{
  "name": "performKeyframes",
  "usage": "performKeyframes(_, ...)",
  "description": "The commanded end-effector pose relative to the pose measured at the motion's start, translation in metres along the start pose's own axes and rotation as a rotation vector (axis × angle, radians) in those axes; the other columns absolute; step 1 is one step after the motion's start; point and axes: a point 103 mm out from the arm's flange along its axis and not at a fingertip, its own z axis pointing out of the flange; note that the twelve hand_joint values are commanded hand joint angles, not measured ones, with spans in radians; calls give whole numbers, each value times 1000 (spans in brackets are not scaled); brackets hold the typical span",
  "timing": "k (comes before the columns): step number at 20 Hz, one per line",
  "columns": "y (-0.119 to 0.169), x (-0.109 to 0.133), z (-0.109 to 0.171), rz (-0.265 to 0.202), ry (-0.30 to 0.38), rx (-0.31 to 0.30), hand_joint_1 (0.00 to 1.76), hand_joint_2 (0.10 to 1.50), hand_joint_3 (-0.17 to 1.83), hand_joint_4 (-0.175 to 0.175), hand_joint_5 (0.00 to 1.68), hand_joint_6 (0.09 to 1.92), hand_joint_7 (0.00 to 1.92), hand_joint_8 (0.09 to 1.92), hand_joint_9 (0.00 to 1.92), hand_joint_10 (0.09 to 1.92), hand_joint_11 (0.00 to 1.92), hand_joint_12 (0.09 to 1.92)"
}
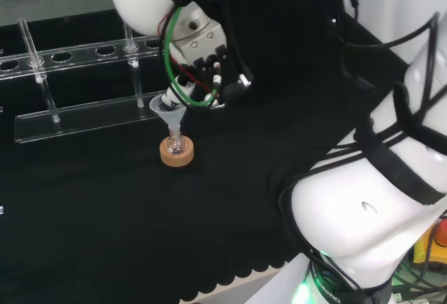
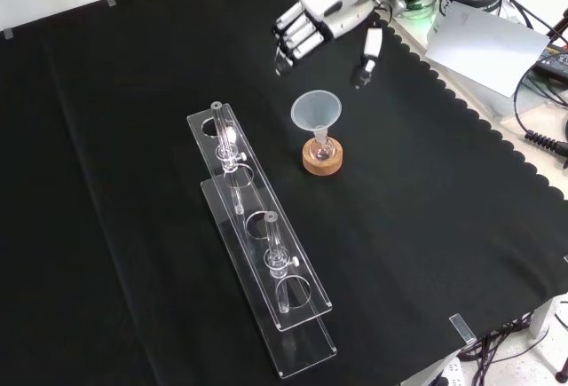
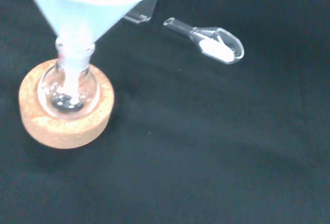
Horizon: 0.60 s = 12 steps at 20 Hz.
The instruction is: Pick up the weighing funnel.
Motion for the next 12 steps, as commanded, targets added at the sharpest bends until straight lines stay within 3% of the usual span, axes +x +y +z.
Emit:
performKeyframes(1, -9, -46, 3, 43, 87, -39, 509, 735, 277, -80, 281, 87, 207, 711, 430, 712, 180, 1458)
performKeyframes(12, 37, -104, 33, 75, 164, -37, 662, 753, 344, -81, 456, 87, 415, 692, 645, 608, 372, 1362)
